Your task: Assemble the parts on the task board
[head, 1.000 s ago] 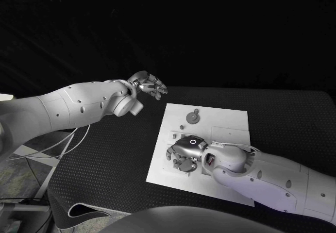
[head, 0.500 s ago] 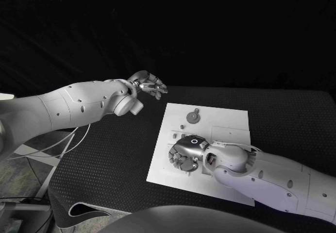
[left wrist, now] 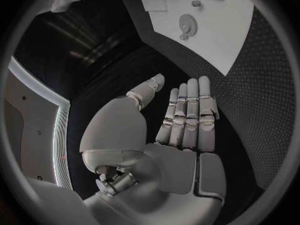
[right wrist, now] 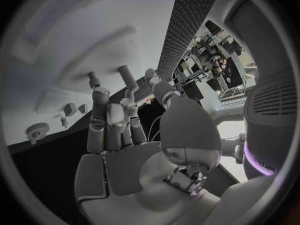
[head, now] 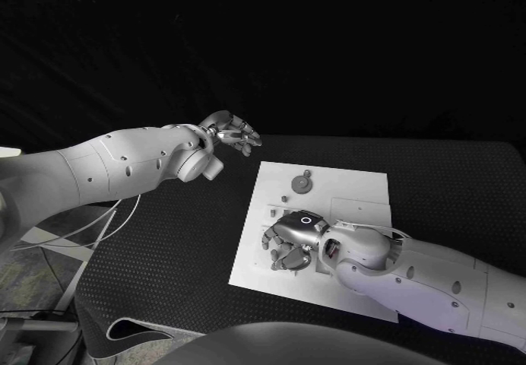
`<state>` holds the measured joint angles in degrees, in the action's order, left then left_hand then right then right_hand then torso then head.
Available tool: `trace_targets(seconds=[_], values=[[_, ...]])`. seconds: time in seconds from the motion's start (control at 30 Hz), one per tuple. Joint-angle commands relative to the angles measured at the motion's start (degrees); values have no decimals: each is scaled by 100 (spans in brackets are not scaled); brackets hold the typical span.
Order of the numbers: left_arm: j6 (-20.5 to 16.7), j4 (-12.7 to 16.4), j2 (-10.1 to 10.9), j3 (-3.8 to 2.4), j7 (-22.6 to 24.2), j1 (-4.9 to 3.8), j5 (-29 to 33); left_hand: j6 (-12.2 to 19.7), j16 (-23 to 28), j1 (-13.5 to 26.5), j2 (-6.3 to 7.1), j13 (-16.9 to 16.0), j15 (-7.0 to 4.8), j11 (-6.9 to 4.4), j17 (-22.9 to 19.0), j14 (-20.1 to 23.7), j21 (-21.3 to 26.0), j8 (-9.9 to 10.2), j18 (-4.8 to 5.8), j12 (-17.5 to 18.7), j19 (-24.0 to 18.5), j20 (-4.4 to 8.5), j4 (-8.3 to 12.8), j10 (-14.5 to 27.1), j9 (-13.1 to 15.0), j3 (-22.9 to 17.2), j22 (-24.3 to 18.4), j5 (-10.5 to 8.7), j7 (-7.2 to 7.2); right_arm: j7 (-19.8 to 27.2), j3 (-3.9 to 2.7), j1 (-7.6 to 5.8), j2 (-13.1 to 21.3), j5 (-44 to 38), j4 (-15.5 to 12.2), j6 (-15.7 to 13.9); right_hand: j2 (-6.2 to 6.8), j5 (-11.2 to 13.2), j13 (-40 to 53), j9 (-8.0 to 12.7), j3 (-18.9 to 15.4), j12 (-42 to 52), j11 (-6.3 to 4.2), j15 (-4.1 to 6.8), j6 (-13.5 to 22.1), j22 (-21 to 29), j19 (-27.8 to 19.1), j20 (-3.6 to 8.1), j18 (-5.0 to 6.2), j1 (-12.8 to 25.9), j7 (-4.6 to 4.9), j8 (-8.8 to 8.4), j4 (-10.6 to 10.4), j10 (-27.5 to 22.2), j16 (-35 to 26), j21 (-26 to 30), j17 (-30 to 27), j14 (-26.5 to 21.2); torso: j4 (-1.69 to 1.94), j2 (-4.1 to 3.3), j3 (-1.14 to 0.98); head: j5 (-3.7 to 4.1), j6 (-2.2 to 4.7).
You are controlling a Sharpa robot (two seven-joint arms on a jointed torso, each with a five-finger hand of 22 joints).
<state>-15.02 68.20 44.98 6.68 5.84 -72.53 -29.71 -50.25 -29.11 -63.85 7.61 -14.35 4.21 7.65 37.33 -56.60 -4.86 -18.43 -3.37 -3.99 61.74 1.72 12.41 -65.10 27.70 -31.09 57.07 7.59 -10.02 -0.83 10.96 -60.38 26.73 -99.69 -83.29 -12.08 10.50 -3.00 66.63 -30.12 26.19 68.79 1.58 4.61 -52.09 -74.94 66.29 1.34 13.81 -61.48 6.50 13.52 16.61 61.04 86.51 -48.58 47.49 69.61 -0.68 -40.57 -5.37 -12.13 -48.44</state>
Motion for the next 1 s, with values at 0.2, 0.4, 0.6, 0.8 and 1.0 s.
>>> trace_targets(seconds=[0.2,0.4,0.6,0.8,1.0], values=[[38,-7,-6,-1,30,-5,27,54,26,-4,18,8,14,9,10,-31,27,35,-58,5,0,-39,-42,-10,5,3,-8,-31,1,148,-59,-4,238,438,-250,-455,-27,19,-16,10,-69,39,48,-44,229,-87,-24,-4,119,67,205,-27,1,-16,1,25,9,-11,-2,2,3,46,36],[10,10,15,-1,52,-5,27,53,29,-6,17,9,14,9,13,-32,28,35,-58,5,0,-40,-42,-10,5,2,-8,-31,1,184,-390,-114,603,1368,-420,-489,-243,20,-59,-10,-144,97,28,-26,124,-77,7,-14,119,299,185,33,-75,-30,12,33,5,-6,-16,3,10,162,182],[-18,8,43,-1,71,-5,28,52,31,-3,16,9,14,9,17,-34,27,34,-57,4,2,-40,-45,-12,6,4,-7,-32,1,-61,-412,-718,1161,2424,-423,150,-285,14,-129,-41,-512,88,-12,12,26,-37,-54,-38,119,1479,140,89,-652,-121,-30,121,-14,-63,-44,17,-2,264,277],[-9,0,42,-1,113,-5,48,50,47,36,24,13,15,9,37,-43,29,32,-56,1,7,-41,-81,-16,7,19,-7,-34,0,-287,-413,-1011,1746,2766,-619,857,-479,15,-190,-196,-591,119,-168,155,-379,-30,-89,58,119,1927,-29,344,-916,-123,-44,173,-22,-82,-83,35,-11,382,360],[-14,-22,48,1,128,-3,69,52,58,60,28,16,15,9,49,-46,31,34,-56,1,7,-41,-103,-15,6,28,-7,-34,0,-571,-428,-1121,2140,3522,-691,1287,-613,17,-328,-312,-545,104,-332,327,-604,-30,-13,137,119,1921,-185,481,-924,43,-93,180,-67,16,-98,46,-25,506,408]])
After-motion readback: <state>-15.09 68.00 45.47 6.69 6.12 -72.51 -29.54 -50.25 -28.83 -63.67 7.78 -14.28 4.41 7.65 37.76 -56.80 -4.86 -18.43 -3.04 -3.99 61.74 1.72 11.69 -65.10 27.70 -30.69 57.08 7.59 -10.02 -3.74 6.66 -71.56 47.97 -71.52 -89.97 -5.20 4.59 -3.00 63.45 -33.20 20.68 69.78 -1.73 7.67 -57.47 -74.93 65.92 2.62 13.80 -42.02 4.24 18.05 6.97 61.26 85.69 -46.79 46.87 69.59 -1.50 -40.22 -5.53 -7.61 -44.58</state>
